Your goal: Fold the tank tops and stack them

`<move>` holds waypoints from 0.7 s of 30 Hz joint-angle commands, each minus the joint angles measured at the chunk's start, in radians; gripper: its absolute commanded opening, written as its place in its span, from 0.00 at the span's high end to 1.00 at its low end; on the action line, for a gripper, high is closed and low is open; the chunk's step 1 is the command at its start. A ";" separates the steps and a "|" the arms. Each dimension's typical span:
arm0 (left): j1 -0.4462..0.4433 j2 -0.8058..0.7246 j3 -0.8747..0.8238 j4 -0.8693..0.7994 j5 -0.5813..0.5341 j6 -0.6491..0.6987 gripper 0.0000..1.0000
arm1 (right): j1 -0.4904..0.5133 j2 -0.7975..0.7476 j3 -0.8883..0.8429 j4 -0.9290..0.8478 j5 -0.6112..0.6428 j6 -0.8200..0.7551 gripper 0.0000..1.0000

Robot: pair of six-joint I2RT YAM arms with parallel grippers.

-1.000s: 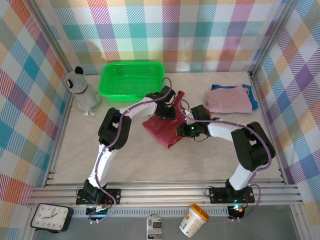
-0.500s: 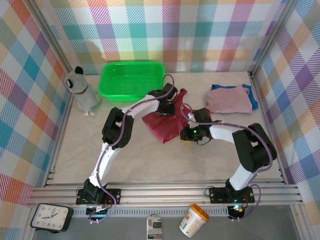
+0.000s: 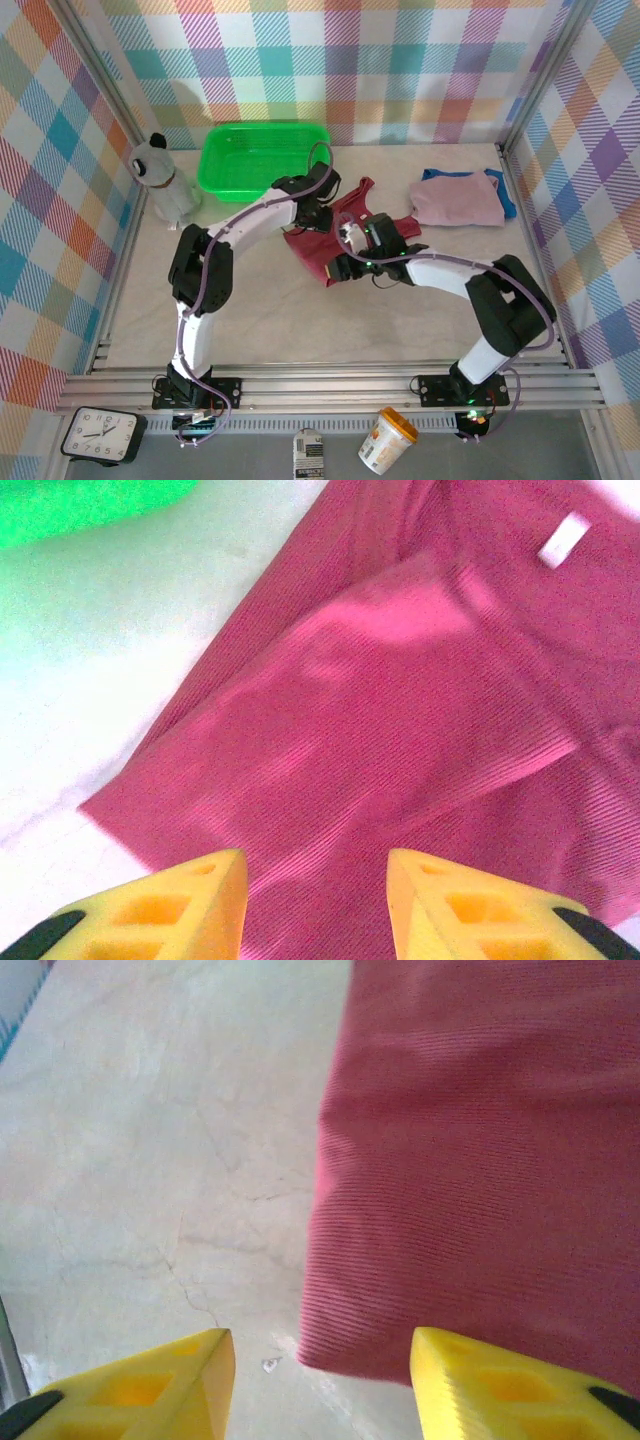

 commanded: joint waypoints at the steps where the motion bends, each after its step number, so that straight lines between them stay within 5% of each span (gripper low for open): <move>1: 0.040 -0.029 -0.098 -0.018 -0.049 0.014 0.58 | 0.039 0.045 0.046 0.043 0.034 -0.123 0.48; 8: 0.135 -0.027 -0.184 0.055 0.119 -0.039 0.57 | 0.123 0.100 0.077 0.019 0.210 -0.361 0.41; 21: 0.202 0.034 -0.210 0.133 0.238 -0.039 0.57 | 0.211 0.214 0.124 -0.018 0.416 -0.601 0.39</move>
